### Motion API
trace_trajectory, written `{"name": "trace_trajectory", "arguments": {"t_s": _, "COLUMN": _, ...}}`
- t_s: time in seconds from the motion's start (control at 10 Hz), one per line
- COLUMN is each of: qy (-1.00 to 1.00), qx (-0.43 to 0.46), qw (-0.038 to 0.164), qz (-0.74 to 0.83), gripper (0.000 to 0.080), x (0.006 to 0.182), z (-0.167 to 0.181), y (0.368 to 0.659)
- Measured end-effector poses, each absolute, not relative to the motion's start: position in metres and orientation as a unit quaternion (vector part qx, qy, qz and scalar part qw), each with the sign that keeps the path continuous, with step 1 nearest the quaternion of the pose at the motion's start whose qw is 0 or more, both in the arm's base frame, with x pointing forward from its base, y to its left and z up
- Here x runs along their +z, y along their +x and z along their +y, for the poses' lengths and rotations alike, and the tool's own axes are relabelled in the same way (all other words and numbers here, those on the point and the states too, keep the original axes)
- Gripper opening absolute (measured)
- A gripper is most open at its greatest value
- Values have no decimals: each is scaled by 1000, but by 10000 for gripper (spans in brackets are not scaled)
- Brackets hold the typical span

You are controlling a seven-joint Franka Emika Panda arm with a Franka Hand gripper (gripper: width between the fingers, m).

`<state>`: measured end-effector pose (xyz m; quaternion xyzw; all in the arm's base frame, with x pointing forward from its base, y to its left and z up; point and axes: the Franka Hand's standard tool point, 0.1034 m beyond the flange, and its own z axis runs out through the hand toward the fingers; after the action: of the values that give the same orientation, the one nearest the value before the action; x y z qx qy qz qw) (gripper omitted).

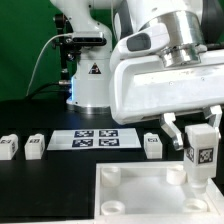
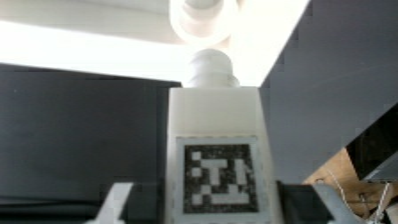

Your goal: Assemble one leg

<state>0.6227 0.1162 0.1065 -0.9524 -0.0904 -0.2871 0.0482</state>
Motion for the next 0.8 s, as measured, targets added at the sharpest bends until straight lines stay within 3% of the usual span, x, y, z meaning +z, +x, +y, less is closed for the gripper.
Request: {"name": "trace_trajectory", "arguments": {"t_s": 0.8, "qy": -955, "qx": -278, "qw": 49, "qz": -87, "gripper": 291, "x": 79, "z": 114, "y": 617}}
